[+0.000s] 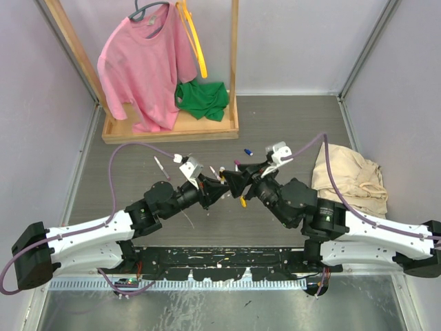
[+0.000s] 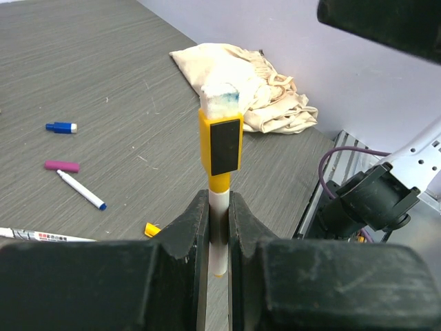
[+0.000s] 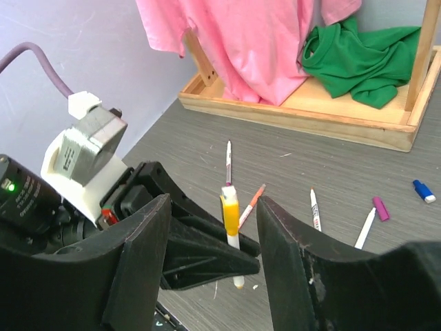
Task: Insert the pens into the pen caps
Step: Press the pen cap onto the pen.
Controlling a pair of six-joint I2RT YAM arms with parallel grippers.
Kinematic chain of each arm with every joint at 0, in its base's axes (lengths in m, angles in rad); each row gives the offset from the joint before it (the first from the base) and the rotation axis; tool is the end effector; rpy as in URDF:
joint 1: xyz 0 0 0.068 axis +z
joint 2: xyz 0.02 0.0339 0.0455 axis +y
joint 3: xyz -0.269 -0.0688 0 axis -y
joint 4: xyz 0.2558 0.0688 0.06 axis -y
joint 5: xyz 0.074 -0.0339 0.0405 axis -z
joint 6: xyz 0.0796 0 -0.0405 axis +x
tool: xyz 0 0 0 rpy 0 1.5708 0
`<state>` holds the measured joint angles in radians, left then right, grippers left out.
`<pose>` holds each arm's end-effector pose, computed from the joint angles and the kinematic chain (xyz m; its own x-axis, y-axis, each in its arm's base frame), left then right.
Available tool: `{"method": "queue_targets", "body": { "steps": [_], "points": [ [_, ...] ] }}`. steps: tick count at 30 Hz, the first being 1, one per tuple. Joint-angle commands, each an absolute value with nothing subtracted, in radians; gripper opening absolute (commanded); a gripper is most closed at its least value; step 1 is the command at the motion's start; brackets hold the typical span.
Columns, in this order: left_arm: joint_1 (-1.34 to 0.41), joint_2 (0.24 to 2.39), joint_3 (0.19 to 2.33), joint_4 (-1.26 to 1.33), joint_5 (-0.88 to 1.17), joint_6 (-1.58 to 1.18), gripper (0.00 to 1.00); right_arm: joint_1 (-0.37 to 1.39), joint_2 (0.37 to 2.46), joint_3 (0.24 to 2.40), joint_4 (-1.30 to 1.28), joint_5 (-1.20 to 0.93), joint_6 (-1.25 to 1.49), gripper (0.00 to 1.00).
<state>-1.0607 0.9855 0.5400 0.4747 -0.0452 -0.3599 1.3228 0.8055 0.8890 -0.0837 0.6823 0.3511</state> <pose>0.1406 -0.2439 0.2861 -0.2859 -0.2095 -0.9351 0.8003 0.4844 -0.3533 0.1025 0.2003 0.3886 -0.2056 0.2756 -0.9390 -0.5611 0.7530 0.3438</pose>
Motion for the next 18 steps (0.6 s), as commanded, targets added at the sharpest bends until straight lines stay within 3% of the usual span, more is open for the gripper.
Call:
{"method": "queue_targets", "body": {
  "steps": [1, 5, 18],
  "points": [
    [-1.060, 0.987, 0.572, 0.545, -0.053, -0.364, 0.00, 1.277, 0.901, 1.022, -0.214, 0.646, 0.384, 0.58],
    [-1.061, 0.995, 0.584, 0.528, -0.048, -0.363, 0.00, 1.181, 0.974, 1.079, -0.290, 0.492, 0.426, 0.58],
    [-1.061, 1.001, 0.591, 0.520, -0.044, -0.359, 0.00, 1.140, 0.998, 1.066, -0.287, 0.405, 0.435, 0.53]
  ]
}}
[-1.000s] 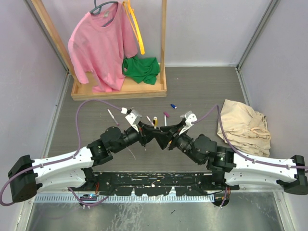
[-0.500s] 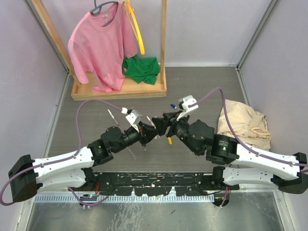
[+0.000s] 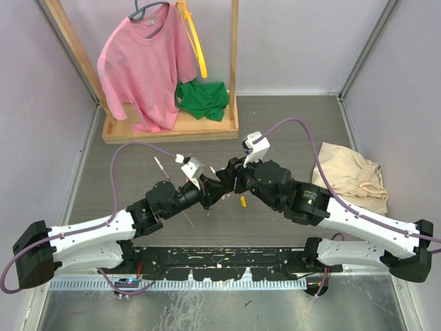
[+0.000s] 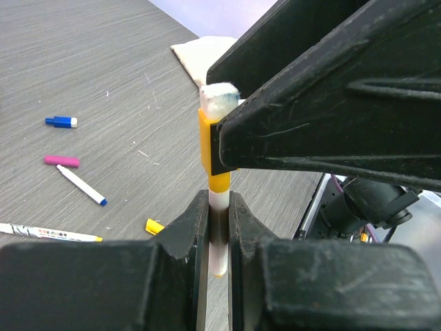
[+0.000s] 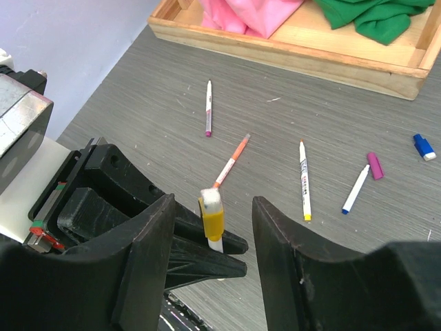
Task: Insert the pens into the pen caps
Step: Press the pen cap onto the pen.
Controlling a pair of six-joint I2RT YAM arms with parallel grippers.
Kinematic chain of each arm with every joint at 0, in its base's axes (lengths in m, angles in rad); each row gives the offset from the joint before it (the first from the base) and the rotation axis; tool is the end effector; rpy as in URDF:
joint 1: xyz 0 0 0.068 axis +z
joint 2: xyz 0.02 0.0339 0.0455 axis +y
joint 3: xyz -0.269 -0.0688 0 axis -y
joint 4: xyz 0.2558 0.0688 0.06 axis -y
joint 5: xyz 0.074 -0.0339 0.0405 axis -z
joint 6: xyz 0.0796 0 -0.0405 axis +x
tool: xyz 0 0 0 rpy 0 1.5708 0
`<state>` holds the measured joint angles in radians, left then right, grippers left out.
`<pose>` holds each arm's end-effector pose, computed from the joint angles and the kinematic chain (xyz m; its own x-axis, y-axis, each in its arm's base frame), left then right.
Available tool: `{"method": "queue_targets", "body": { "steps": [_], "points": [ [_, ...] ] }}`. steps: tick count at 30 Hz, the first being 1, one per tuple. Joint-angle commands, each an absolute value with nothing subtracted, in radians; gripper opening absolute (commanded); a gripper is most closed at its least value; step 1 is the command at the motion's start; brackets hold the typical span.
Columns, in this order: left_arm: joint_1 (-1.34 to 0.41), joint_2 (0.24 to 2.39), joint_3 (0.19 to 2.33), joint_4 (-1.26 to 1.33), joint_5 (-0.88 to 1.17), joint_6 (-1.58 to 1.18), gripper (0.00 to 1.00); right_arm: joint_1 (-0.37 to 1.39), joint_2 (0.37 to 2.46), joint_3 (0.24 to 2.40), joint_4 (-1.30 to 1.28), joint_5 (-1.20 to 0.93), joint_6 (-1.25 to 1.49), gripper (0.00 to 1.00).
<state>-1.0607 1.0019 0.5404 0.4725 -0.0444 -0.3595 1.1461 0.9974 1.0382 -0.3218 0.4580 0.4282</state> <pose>0.1419 -0.2464 0.2816 -0.2941 -0.1942 -0.9358 0.7977 0.4895 -0.3522 0.1420 0.2287 0.3695 -0.3706 0.0843 -0.9249 -0.5368 0.7933 0.2874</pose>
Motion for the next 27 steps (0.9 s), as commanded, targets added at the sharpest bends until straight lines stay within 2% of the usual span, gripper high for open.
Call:
{"method": "queue_targets", "body": {
  "steps": [1, 10, 23, 27],
  "points": [
    [-1.060, 1.002, 0.592, 0.519, -0.044, -0.359, 0.00, 1.138, 1.002, 1.066, -0.288, 0.407, 0.433, 0.52],
    [-1.060, 0.998, 0.586, 0.521, -0.040, -0.362, 0.00, 1.135, 1.016, 1.044, -0.283, 0.422, 0.436, 0.43],
    [-1.061, 0.993, 0.590, 0.513, -0.030, -0.359, 0.00, 1.135, 1.026, 1.000, -0.262, 0.476, 0.448, 0.37],
    [-1.060, 0.995, 0.593, 0.507, -0.030, -0.358, 0.00, 1.135, 1.026, 0.990, -0.252, 0.491, 0.451, 0.41]
  ]
}}
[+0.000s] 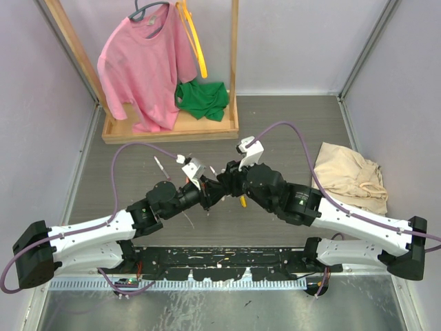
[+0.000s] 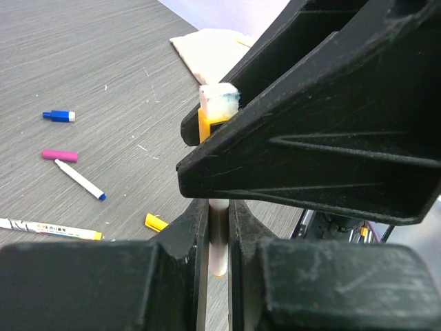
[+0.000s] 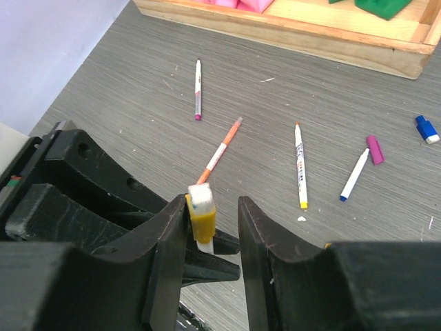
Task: Insert the pens into the pen caps
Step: Press the pen cap onto the pen.
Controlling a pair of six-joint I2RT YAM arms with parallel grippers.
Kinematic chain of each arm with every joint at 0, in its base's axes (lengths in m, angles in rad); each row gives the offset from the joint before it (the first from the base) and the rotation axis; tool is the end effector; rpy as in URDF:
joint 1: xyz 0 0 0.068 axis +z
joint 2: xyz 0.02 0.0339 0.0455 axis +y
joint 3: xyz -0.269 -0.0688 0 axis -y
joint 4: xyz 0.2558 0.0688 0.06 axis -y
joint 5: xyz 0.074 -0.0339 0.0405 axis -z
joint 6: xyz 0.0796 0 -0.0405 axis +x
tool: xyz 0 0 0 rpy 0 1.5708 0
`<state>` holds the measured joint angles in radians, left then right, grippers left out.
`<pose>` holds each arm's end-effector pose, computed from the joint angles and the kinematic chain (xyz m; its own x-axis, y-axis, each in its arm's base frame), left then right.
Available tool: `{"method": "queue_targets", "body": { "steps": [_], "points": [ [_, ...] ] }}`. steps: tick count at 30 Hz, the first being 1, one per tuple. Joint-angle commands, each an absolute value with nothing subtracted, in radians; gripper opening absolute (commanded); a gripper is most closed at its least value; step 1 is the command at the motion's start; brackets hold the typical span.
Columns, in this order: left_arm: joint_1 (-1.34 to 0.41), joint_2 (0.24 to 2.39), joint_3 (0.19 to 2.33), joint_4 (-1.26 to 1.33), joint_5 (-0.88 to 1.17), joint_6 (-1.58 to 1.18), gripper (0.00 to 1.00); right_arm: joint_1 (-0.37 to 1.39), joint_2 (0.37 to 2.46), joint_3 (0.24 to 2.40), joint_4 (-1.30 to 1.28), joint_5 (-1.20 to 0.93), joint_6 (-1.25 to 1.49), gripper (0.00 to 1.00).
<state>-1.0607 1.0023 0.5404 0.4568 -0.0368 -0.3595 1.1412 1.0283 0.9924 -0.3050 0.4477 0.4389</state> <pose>0.1414 -0.2468 0.2791 -0.3028 -0.1788 -0.9361 0.7987 0.4884 -0.3516 0.1464 0.2368 0.3459 -0.4021 0.0420 -0.9146 -0.5289 0.8048 0.2695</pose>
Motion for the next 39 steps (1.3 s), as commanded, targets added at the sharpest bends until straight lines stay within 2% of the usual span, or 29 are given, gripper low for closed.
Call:
{"method": "queue_targets", "body": {
  "steps": [1, 5, 23, 32, 37, 39],
  "points": [
    [-1.060, 0.995, 0.595, 0.506, -0.030, -0.358, 0.00, 1.135, 1.023, 0.989, -0.246, 0.492, 0.451, 0.42],
    [-1.061, 0.998, 0.595, 0.503, -0.032, -0.356, 0.00, 1.135, 1.011, 0.984, -0.227, 0.502, 0.450, 0.44],
    [-1.060, 1.003, 0.601, 0.497, -0.027, -0.355, 0.00, 1.135, 0.958, 0.960, -0.135, 0.528, 0.441, 0.43],
    [-1.061, 1.001, 0.601, 0.496, -0.029, -0.354, 0.00, 1.135, 0.987, 0.967, -0.151, 0.489, 0.443, 0.39],
    [-1.060, 1.002, 0.602, 0.494, -0.034, -0.354, 0.00, 1.135, 0.996, 0.971, -0.162, 0.477, 0.440, 0.29],
    [-1.060, 0.999, 0.600, 0.494, -0.038, -0.356, 0.00, 1.135, 1.003, 0.977, -0.180, 0.476, 0.439, 0.28]
  ]
}}
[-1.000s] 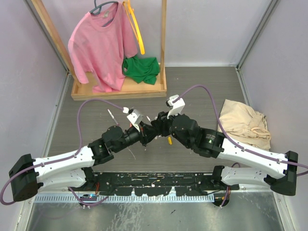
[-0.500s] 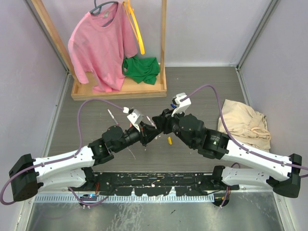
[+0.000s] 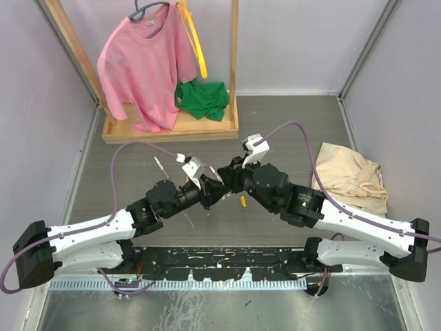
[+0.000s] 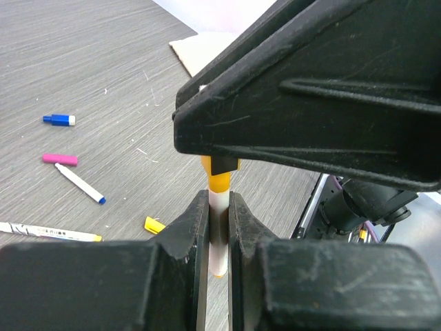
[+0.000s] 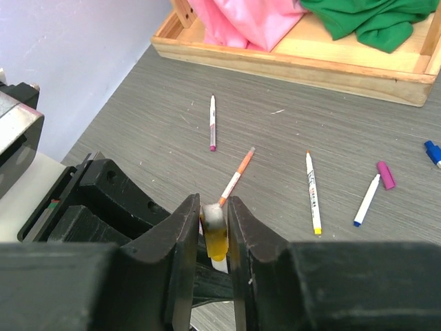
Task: Insert the pens into the pen caps
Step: Press the pen cap onto the pen.
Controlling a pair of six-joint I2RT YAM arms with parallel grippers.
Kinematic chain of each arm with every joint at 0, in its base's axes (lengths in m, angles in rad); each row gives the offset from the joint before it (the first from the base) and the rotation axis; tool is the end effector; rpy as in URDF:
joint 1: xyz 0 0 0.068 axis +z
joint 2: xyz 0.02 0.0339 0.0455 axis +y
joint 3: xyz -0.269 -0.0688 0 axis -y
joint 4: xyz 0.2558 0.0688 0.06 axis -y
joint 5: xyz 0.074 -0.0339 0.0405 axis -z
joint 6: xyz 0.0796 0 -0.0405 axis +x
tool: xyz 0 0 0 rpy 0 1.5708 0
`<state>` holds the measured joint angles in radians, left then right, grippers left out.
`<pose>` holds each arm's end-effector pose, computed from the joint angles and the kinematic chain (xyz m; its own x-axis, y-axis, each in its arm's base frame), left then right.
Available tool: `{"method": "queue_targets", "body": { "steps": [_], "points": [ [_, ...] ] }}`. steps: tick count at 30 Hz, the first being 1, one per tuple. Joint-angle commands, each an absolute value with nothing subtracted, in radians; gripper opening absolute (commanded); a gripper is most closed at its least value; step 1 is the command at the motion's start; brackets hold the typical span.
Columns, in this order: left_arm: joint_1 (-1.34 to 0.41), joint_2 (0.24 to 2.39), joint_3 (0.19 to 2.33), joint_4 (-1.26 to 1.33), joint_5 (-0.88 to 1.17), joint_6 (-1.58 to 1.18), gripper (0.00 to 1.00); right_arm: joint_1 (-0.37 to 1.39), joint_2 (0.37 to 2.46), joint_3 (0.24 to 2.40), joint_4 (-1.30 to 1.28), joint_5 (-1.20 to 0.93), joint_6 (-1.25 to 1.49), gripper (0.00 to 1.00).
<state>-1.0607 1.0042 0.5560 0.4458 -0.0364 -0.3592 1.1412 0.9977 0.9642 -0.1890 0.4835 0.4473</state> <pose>0.1420 -0.2479 0.2833 -0.3014 -0.1807 -0.9362 0.7994 0.4873 -0.3514 0.1472 0.2325 0.3590 -0.3493 0.1569 -0.9238 -0.5157 0.7909 0.3294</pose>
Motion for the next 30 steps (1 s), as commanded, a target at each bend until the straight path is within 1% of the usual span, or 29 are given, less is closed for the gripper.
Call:
{"method": "queue_targets", "body": {
  "steps": [1, 3, 4, 7, 8, 15, 19, 23, 26, 30],
  "points": [
    [-1.060, 0.997, 0.599, 0.494, -0.039, -0.356, 0.00, 1.135, 1.005, 0.981, -0.185, 0.475, 0.438, 0.28],
    [-1.060, 0.995, 0.597, 0.494, -0.042, -0.356, 0.00, 1.135, 1.010, 0.982, -0.194, 0.467, 0.437, 0.26],
    [-1.060, 0.996, 0.598, 0.492, -0.045, -0.356, 0.00, 1.135, 1.010, 0.980, -0.193, 0.464, 0.437, 0.22],
    [-1.060, 1.000, 0.604, 0.485, -0.053, -0.359, 0.00, 1.135, 1.012, 0.972, -0.195, 0.460, 0.436, 0.03],
    [-1.060, 1.001, 0.606, 0.482, -0.058, -0.360, 0.00, 1.135, 1.014, 0.975, -0.201, 0.456, 0.436, 0.00],
    [-1.060, 0.999, 0.609, 0.471, -0.081, -0.365, 0.00, 1.135, 1.029, 0.970, -0.263, 0.434, 0.445, 0.00],
    [-1.060, 0.991, 0.605, 0.473, -0.102, -0.368, 0.00, 1.143, 1.014, 0.886, -0.229, 0.426, 0.481, 0.00],
    [-1.060, 0.972, 0.587, 0.481, -0.117, -0.371, 0.00, 1.191, 0.993, 0.784, -0.177, 0.468, 0.516, 0.00],
    [-1.061, 0.975, 0.587, 0.483, -0.129, -0.373, 0.00, 1.215, 1.028, 0.739, -0.141, 0.429, 0.535, 0.00],
    [-1.060, 0.975, 0.589, 0.481, -0.143, -0.380, 0.00, 1.282, 1.078, 0.694, -0.083, 0.448, 0.566, 0.00]
  ]
}}
